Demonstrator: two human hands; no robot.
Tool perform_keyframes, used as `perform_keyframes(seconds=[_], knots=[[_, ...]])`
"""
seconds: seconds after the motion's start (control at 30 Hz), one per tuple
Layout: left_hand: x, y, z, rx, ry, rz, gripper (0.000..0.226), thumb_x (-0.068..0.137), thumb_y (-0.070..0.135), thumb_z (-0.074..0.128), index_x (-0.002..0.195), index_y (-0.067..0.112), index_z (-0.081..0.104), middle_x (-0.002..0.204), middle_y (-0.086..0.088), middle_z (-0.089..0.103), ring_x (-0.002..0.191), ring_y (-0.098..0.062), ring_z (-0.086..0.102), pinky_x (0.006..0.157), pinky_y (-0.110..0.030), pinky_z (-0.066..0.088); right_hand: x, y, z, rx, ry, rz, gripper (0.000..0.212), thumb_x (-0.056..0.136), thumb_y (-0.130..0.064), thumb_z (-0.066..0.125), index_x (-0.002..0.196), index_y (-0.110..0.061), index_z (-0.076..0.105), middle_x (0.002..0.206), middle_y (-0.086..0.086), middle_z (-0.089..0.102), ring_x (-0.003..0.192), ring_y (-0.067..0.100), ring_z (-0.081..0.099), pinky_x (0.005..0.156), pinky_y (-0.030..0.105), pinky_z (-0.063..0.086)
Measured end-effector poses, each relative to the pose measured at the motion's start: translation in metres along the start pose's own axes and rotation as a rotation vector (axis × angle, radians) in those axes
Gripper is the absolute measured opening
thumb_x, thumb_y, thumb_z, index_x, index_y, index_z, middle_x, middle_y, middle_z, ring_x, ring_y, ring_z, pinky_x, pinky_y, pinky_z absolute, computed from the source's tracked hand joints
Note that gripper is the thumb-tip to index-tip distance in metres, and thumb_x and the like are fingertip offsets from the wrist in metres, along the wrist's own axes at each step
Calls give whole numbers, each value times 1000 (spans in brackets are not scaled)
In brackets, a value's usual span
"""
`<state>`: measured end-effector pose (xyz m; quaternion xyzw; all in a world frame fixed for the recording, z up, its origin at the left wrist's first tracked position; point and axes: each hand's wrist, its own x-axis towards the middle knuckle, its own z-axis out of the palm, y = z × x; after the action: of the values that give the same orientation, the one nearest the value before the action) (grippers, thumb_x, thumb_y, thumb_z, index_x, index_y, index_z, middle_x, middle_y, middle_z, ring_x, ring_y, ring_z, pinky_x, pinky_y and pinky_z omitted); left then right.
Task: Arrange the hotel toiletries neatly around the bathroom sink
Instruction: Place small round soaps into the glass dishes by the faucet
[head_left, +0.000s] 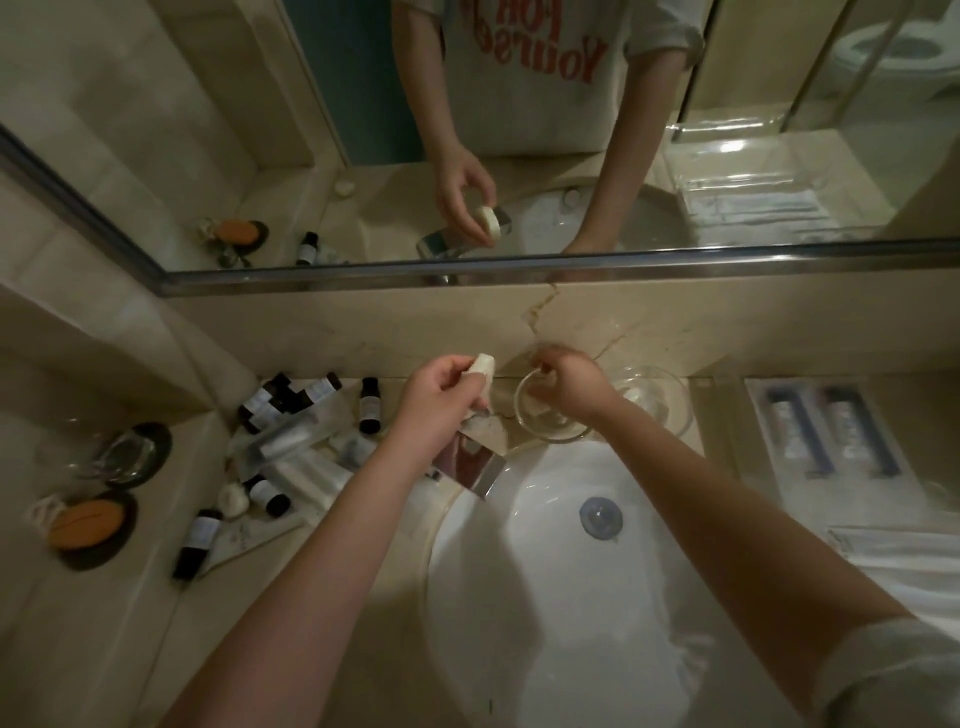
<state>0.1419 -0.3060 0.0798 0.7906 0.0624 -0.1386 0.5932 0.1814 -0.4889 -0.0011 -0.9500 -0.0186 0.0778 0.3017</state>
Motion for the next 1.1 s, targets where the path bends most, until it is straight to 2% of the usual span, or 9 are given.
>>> perform_keyframes(seconds=[0.1,0.27,0.5,0.67,0.73,0.8,0.9,1.0,1.1], knots=[[-1,3,5,-165,-19,-85,14,92,11,49,86,17,61,70,-5,66,61,-13,59,56,-22,39,-18,-7,-18,175,224,-94,37,80,-20,70,116,-15,62,105,5,62,79,23,62,72,28,46],[4,14,21,-217,-79,-160,10,92,13,51,87,16,59,76,-5,63,56,-9,59,55,-23,35,-55,-22,-51,276,185,-373,59,70,-30,77,125,-18,59,107,-5,55,79,9,55,72,7,39],[9,18,43,69,-223,-137,40,86,23,62,121,17,45,100,-3,66,70,-9,59,57,-23,40,-62,-12,-69,109,183,-456,43,68,-31,76,107,-15,69,93,4,64,78,19,62,68,38,53],[17,17,54,97,-333,-198,53,86,20,62,131,13,35,103,-4,63,78,-10,61,58,-20,49,-63,1,-72,-50,171,-419,44,66,-50,64,99,-20,70,87,-2,65,82,16,62,65,31,51],[22,18,54,73,-400,-273,65,87,20,62,140,17,25,109,-4,59,94,-16,63,73,-26,55,-60,11,-69,-111,163,-359,43,63,-45,67,96,-17,70,86,-2,66,81,19,62,64,29,49],[29,15,55,252,-404,-237,74,86,20,61,146,17,18,122,-4,55,107,-21,59,83,-31,52,-56,25,-62,-183,125,-246,41,65,-38,72,100,-17,70,92,0,67,87,22,63,67,31,50],[43,6,64,723,-351,-12,62,85,15,61,142,12,35,138,-12,48,120,-26,51,92,-29,43,-48,40,-45,-288,19,-80,45,69,-40,69,108,-18,66,104,3,66,99,25,60,75,33,51],[58,-4,79,1097,-385,200,48,82,16,62,129,11,52,131,-16,51,122,-31,47,100,-33,40,-42,42,-30,-334,-24,-22,45,70,-38,67,107,-15,65,106,5,64,103,28,57,79,34,51],[72,-15,89,1257,-390,214,47,80,22,64,125,18,52,130,-13,48,124,-33,43,99,-35,40,-38,42,-19,-320,-3,-23,49,67,-35,71,109,-12,65,113,8,58,111,30,50,82,35,46]])
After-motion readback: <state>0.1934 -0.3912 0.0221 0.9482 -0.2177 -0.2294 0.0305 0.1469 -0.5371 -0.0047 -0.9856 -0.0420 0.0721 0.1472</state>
